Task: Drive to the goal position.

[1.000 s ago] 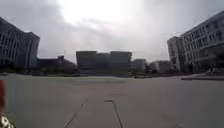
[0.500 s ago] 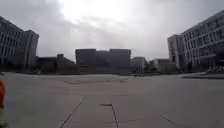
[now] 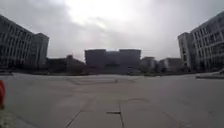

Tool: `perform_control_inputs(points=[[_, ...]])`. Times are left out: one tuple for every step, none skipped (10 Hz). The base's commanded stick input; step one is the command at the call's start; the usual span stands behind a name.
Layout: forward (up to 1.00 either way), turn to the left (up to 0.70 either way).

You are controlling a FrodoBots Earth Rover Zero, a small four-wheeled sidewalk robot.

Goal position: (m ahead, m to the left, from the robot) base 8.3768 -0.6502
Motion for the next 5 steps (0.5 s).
perform_control_inputs(points=[[1.00, 0.00], [1.00, 0.00], [1.00, 0.00], [1.00, 0.00], [1.00, 0.00]])
